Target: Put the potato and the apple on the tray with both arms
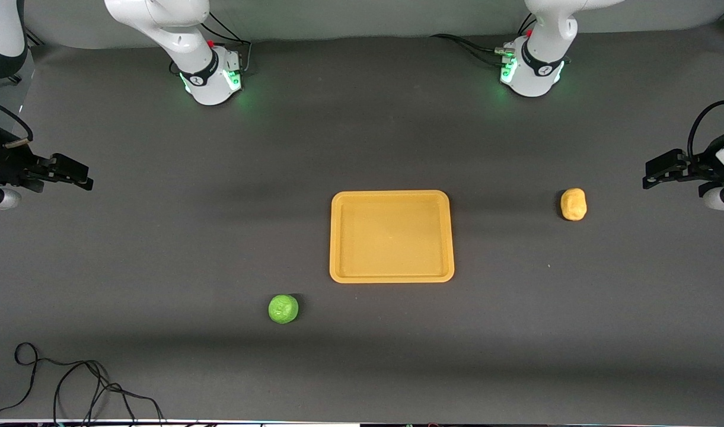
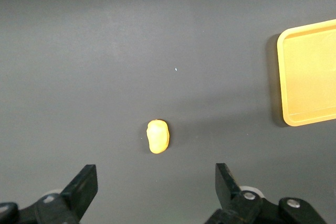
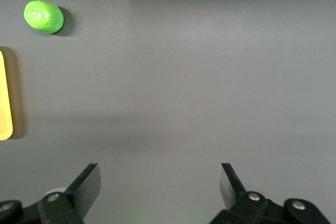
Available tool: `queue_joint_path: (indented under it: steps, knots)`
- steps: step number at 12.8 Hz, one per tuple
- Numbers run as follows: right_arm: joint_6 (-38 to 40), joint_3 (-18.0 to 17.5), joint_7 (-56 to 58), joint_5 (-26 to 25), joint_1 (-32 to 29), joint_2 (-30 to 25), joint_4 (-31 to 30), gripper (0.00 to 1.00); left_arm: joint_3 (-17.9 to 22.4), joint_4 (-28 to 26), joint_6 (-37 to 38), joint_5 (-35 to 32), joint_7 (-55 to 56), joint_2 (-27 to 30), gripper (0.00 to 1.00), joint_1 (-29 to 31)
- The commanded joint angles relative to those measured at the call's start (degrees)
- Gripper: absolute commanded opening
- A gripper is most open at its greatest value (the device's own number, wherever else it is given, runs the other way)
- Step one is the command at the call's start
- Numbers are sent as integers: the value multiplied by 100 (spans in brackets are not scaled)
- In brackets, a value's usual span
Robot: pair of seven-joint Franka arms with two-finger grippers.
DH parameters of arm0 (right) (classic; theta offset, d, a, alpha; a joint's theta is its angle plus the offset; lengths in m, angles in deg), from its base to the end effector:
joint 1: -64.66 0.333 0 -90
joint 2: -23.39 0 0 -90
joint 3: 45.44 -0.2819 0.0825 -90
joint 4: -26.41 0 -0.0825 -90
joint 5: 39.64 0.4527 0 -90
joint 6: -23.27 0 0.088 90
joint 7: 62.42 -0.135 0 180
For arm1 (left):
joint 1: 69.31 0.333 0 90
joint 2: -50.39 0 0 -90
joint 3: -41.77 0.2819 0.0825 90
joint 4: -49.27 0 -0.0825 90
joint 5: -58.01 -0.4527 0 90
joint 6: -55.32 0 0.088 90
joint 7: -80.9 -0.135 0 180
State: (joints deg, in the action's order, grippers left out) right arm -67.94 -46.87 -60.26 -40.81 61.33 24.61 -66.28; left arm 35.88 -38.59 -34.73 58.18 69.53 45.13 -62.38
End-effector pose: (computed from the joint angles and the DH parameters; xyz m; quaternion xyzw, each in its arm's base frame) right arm 0.6269 -0.0236 0.5256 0.9997 0.0027 -0.0239 0.0091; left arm 0.6449 0.0134 0.5247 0.9956 -0.0899 -0.0257 0.0090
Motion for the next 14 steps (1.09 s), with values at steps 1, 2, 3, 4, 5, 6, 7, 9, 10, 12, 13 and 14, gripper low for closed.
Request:
queue_joint_path:
  steps: [1,2,3,4,5,6,7,9,10,12,13,14]
  knots:
    - [95,20,-66,100,25,-78,75,100,17,111,68,62,3,-19,100,27]
    - [103,20,-66,100,25,-51,93,100,26,102,76,54,81,-19,100,28]
    - [104,20,-66,100,25,-42,102,100,26,110,50,53,99,-27,100,19]
    - [104,20,-66,100,16,-42,102,100,26,111,50,53,91,-36,100,27]
    - [104,20,-66,100,16,-42,102,100,26,119,50,53,100,-54,100,28]
    - [104,20,-66,100,16,-42,102,100,26,128,50,53,108,-54,100,10]
    - [104,20,-66,100,16,-42,102,100,26,128,50,53,117,-54,100,-7]
    - [104,20,-66,109,25,-42,102,100,26,119,84,53,117,-54,100,-16]
    - [104,20,-57,109,16,-42,102,100,26,119,93,53,126,-54,100,-16]
    - [104,20,-31,109,16,-42,102,100,26,119,93,53,117,-54,100,-16]
    - [104,20,-40,109,16,-42,102,100,26,119,85,53,117,-54,100,-8]
    - [104,20,-40,109,16,-42,102,100,26,111,85,53,117,-54,100,1]
